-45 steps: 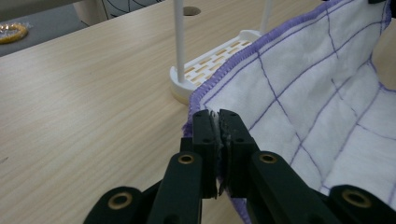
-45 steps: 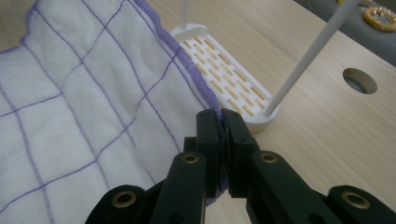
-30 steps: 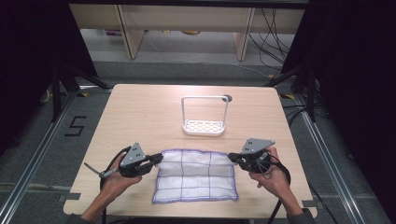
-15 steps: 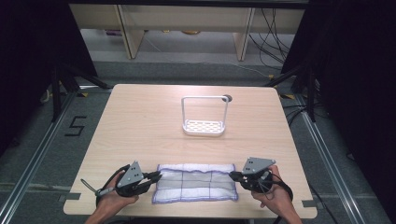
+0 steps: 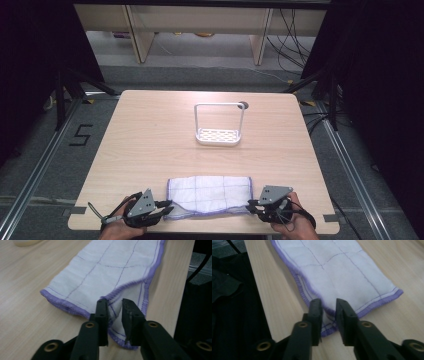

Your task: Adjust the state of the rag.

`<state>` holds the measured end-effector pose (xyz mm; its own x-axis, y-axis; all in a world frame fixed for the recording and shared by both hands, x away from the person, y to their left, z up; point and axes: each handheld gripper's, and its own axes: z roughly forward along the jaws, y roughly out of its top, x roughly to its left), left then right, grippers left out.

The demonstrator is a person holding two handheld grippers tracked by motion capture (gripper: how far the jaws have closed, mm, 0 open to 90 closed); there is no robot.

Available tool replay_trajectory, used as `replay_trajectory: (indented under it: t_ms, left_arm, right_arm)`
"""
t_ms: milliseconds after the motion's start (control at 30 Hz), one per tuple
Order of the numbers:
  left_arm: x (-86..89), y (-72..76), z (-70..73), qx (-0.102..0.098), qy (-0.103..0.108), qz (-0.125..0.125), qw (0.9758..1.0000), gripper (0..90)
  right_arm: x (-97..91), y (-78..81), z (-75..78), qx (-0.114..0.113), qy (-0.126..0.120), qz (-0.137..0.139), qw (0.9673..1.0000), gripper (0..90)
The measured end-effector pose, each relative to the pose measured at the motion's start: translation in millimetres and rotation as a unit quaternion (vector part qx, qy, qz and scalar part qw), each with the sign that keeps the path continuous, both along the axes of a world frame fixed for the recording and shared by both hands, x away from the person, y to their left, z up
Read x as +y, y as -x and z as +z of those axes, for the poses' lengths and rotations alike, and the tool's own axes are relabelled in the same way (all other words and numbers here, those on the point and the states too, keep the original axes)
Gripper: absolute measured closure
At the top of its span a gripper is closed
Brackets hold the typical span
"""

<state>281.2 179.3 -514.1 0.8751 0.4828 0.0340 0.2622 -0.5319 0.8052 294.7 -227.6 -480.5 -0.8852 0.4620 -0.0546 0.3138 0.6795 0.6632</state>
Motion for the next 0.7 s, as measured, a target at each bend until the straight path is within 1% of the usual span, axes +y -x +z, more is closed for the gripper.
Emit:
replay_trajectory:
  t_ms: [33,67,100,133,167,200,233,267,300,333,367,400,433,467,500,533,567,600,633,667,700]
  left_arm:
    - [0.3,1.2,-0.2,0.001,0.001,0.002,1.0000,67.0]
    - [0.3,1.2,-0.2,0.001,0.001,0.002,1.0000,63.2]
    - [-0.6,4.8,0.0,0.017,0.022,0.008,0.9996,63.2]
    - [3.2,5.9,3.8,0.014,0.017,0.001,0.9997,59.0]
    - [3.2,5.9,3.8,0.014,0.017,0.001,0.9997,55.4]
    - [5.1,5.9,6.7,0.014,0.022,0.006,0.9996,55.4]
    - [7.5,5.5,10.3,0.016,0.037,0.020,0.9990,49.5]
    - [8.7,4.9,12.8,0.017,0.052,0.027,0.9982,45.7]
    - [10.5,2.0,16.1,0.014,0.068,0.031,0.9971,45.7]
    - [11.7,-7.2,23.1,0.011,0.081,0.055,0.9951,44.8]
    - [11.4,-13.1,25.8,0.010,0.087,0.066,0.9940,43.9]
    - [10.9,-19.8,28.0,0.012,0.087,0.075,0.9933,43.5]
    - [10.9,-19.8,28.0,0.012,0.087,0.075,0.9933,43.4]
    - [8.5,-36.4,29.7,0.019,0.083,0.088,0.9925,43.0]
    - [6.9,-44.8,29.8,0.028,0.079,0.097,0.9918,42.7]
    - [6.9,-44.8,29.8,0.028,0.079,0.097,0.9918,42.0]
    - [5.0,-52.8,29.0,0.036,0.072,0.101,0.9916,42.0]
    - [2.6,-60.2,26.7,0.036,0.067,0.102,0.9919,41.3]
    - [-0.1,-66.6,24.4,0.038,0.060,0.108,0.9916,41.3]
    - [-3.9,-77.9,19.1,0.045,0.051,0.109,0.9917,40.7]
    - [-3.9,-77.9,19.1,0.045,0.051,0.109,0.9917,40.7]
  right_arm:
    - [-1.7,0.8,0.5,0.010,0.002,0.004,0.9999,70.1]
    - [-1.7,0.8,0.5,0.010,0.002,0.004,0.9999,70.1]
    - [-3.5,1.9,0.0,0.011,-0.004,-0.004,0.9999,67.9]
    - [-7.6,3.3,2.2,0.014,-0.016,-0.013,0.9997,59.4]
    - [-9.9,3.1,4.2,0.011,-0.027,-0.024,0.9993,55.3]
    - [-9.9,3.1,4.2,0.011,-0.027,-0.024,0.9993,55.3]
    - [-12.2,3.1,6.8,0.012,-0.043,-0.043,0.9981,53.1]
    - [-16.9,-0.1,12.1,0.011,-0.066,-0.074,0.9950,50.1]
    - [-16.9,-0.1,12.1,0.011,-0.066,-0.074,0.9950,50.1]
    - [-19.3,-5.6,15.0,0.005,-0.073,-0.107,0.9915,47.8]
    - [-19.5,-8.2,15.6,0.008,-0.072,-0.125,0.9896,47.5]
    - [-18.2,-10.8,15.2,0.010,-0.069,-0.138,0.9880,46.3]
    - [-18.2,-10.8,15.2,0.010,-0.069,-0.138,0.9880,46.3]
    - [-15.3,-15.3,13.2,0.009,-0.062,-0.157,0.9856,45.5]
    - [-13.0,-17.3,11.8,0.015,-0.059,-0.161,0.9850,44.8]
    - [-10.3,-18.1,11.8,0.027,-0.055,-0.172,0.9832,43.7]
    - [-10.3,-18.1,11.8,0.027,-0.055,-0.172,0.9832,43.7]
    - [-6.4,-23.8,9.3,0.030,-0.046,-0.183,0.9815,41.7]
    - [-6.4,-23.8,9.3,0.030,-0.046,-0.183,0.9815,41.7]
    - [-2.8,-33.6,6.8,0.027,-0.045,-0.190,0.9804,40.1]
    - [-2.8,-33.6,6.8,0.027,-0.045,-0.190,0.9804,40.1]
